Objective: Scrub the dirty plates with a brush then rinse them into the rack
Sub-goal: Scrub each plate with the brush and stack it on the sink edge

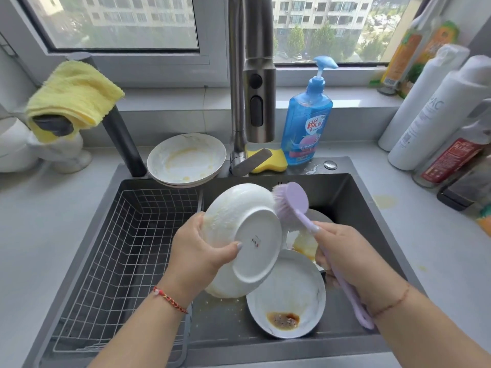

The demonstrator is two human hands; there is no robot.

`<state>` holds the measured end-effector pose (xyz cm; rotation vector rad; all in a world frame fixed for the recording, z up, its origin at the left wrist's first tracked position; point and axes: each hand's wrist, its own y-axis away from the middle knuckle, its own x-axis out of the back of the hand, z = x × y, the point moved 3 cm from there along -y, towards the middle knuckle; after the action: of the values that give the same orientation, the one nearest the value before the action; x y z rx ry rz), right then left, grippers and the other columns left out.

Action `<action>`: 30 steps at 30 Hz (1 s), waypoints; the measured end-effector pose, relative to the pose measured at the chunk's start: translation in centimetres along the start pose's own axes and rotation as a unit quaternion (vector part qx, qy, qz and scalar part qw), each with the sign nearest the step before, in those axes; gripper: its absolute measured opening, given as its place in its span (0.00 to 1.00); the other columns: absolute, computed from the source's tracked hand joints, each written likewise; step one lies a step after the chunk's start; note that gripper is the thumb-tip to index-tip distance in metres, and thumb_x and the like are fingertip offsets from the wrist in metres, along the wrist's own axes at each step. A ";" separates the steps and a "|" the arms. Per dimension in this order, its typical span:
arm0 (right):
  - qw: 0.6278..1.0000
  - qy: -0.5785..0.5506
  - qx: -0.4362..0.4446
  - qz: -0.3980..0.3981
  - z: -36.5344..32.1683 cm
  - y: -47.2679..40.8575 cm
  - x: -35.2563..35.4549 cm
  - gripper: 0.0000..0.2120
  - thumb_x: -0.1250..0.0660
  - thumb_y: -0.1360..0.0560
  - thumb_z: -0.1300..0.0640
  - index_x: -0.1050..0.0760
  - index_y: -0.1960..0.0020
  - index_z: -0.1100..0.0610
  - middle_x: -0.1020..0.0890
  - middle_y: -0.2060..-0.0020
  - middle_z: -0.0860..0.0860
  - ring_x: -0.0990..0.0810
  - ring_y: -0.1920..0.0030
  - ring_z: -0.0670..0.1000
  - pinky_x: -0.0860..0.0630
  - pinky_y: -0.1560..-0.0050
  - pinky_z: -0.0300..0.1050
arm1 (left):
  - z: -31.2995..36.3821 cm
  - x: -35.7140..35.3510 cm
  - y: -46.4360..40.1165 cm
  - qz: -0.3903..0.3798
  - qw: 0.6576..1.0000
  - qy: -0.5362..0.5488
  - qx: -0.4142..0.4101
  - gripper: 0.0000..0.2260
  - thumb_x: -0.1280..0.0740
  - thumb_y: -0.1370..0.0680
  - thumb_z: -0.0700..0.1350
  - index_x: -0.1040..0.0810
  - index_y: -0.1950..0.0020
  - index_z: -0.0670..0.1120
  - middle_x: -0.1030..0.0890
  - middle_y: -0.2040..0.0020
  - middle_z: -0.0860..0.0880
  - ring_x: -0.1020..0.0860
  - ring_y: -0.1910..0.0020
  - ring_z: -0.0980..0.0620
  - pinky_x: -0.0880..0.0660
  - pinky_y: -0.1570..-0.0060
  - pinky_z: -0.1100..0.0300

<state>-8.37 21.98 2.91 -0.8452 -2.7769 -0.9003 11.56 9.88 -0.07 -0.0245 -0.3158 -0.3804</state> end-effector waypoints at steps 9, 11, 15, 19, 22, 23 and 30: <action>0.986 -0.158 -0.054 -0.021 4.8 -1.8 -3.5 0.29 0.26 0.33 0.43 0.29 0.47 0.64 0.19 0.58 0.62 0.38 0.77 0.47 0.33 0.75 0.41 | 0.6 -0.6 0.0 0.036 0.970 0.239 0.027 0.30 0.19 0.46 0.47 0.22 0.46 0.47 0.15 0.50 0.46 0.16 0.49 0.45 0.19 0.53 0.51; 0.981 -0.188 -0.028 -0.030 4.5 -2.1 -3.6 0.24 0.25 0.34 0.46 0.30 0.50 0.62 0.28 0.70 0.57 0.39 0.77 0.47 0.36 0.76 0.40 | 0.4 -0.7 0.0 0.023 0.960 0.277 0.032 0.31 0.19 0.45 0.45 0.23 0.43 0.45 0.15 0.48 0.44 0.16 0.47 0.42 0.19 0.50 0.46; 0.989 -0.144 0.040 -0.016 3.9 -2.7 -2.2 0.21 0.23 0.34 0.52 0.32 0.53 0.60 0.33 0.71 0.53 0.37 0.76 0.48 0.36 0.77 0.41 | -0.3 -0.6 -0.1 -0.017 0.961 0.272 0.048 0.34 0.18 0.44 0.45 0.23 0.41 0.44 0.16 0.46 0.42 0.17 0.46 0.40 0.20 0.50 0.44; 0.996 -0.018 0.081 -0.012 2.5 -2.8 0.0 0.22 0.21 0.35 0.55 0.28 0.46 0.56 0.21 0.58 0.58 0.25 0.72 0.49 0.29 0.74 0.38 | -0.7 -0.2 -0.3 -0.058 0.974 0.205 0.076 0.34 0.17 0.47 0.50 0.23 0.43 0.43 0.15 0.49 0.43 0.16 0.49 0.41 0.18 0.54 0.46; 0.982 0.134 0.127 -0.036 0.7 -2.9 0.8 0.24 0.21 0.36 0.56 0.29 0.45 0.50 0.20 0.54 0.48 0.21 0.60 0.43 0.28 0.67 0.32 | -0.5 0.0 -0.6 -0.091 0.988 0.095 0.079 0.31 0.17 0.48 0.52 0.22 0.50 0.43 0.15 0.54 0.45 0.16 0.54 0.42 0.18 0.54 0.42; 0.967 0.204 0.145 -0.041 0.3 -3.0 0.8 0.25 0.20 0.36 0.55 0.29 0.45 0.48 0.21 0.53 0.45 0.21 0.57 0.43 0.28 0.64 0.32 | -0.3 -0.1 -0.5 -0.109 0.991 0.043 0.069 0.29 0.17 0.47 0.52 0.22 0.52 0.44 0.16 0.55 0.46 0.16 0.55 0.45 0.17 0.56 0.44; 0.939 0.284 0.192 -0.030 -0.2 -3.1 0.6 0.24 0.21 0.36 0.52 0.30 0.46 0.45 0.22 0.54 0.42 0.22 0.56 0.43 0.26 0.60 0.36 | 0.5 -0.7 0.1 -0.142 0.987 -0.078 -0.011 0.18 0.18 0.37 0.42 0.22 0.54 0.54 0.17 0.59 0.58 0.18 0.59 0.60 0.21 0.63 0.64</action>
<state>-10.55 20.13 1.63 -0.3603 -2.3480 -0.4736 10.88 10.30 0.19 -0.0302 -0.4721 -0.6663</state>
